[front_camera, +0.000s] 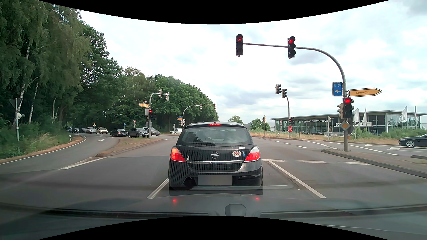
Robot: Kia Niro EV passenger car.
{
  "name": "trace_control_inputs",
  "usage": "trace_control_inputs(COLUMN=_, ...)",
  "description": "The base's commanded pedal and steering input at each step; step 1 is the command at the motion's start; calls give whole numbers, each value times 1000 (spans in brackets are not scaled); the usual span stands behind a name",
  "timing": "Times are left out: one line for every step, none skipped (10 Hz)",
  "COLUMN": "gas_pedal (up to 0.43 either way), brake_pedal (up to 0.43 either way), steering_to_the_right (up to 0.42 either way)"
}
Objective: Follow the waypoints while adhering to traffic rules and regulations
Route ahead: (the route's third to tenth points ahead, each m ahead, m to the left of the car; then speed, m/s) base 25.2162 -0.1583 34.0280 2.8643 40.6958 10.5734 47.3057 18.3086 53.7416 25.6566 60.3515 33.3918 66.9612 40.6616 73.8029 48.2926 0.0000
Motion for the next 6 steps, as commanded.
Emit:
trace_control_inputs(gas_pedal=0, brake_pedal=232, steering_to_the_right=-4)
trace_control_inputs(gas_pedal=0, brake_pedal=232, steering_to_the_right=-4)
trace_control_inputs(gas_pedal=0, brake_pedal=226, steering_to_the_right=-4)
trace_control_inputs(gas_pedal=0, brake_pedal=232, steering_to_the_right=-4)
trace_control_inputs(gas_pedal=0, brake_pedal=226, steering_to_the_right=-4)
trace_control_inputs(gas_pedal=0, brake_pedal=232, steering_to_the_right=-4)
